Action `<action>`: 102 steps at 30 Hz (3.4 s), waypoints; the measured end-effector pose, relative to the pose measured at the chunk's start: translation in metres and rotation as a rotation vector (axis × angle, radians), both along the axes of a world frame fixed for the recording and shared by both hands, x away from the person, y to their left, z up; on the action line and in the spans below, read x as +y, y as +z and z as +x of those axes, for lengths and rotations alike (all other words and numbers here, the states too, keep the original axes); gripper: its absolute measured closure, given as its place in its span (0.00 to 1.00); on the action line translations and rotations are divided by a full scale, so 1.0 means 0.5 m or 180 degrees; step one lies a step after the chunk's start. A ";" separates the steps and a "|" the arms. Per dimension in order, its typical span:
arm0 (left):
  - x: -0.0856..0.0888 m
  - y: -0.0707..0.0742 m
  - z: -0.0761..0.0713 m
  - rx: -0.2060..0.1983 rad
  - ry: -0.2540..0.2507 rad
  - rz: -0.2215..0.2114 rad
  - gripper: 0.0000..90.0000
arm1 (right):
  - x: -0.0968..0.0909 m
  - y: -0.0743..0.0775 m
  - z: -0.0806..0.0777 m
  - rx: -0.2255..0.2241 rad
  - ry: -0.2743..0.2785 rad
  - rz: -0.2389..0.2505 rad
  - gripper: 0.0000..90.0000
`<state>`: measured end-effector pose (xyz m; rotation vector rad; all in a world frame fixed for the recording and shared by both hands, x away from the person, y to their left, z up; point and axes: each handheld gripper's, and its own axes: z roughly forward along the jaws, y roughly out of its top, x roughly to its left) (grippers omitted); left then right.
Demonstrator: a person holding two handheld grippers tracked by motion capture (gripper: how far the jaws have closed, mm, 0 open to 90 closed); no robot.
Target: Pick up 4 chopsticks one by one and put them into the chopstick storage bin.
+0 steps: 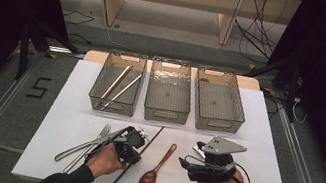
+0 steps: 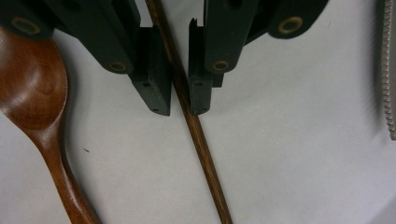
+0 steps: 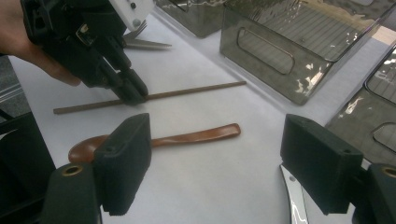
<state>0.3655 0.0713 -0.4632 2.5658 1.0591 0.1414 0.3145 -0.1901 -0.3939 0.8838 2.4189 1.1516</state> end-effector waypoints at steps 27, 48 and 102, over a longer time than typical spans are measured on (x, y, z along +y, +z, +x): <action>0.034 0.003 0.026 0.0108 0.0048 0.0060 0.94 | 0.000 0.000 0.001 0.0009 0.0004 0.0004 0.29; 0.078 0.058 0.036 0.0037 0.0039 -0.0337 0.94 | -0.002 0.001 0.001 -0.0002 -0.0009 0.0021 0.29; 0.223 0.237 0.202 -0.0764 0.0728 -0.1009 0.94 | -0.005 -0.001 0.004 0.0006 -0.0035 0.0054 0.29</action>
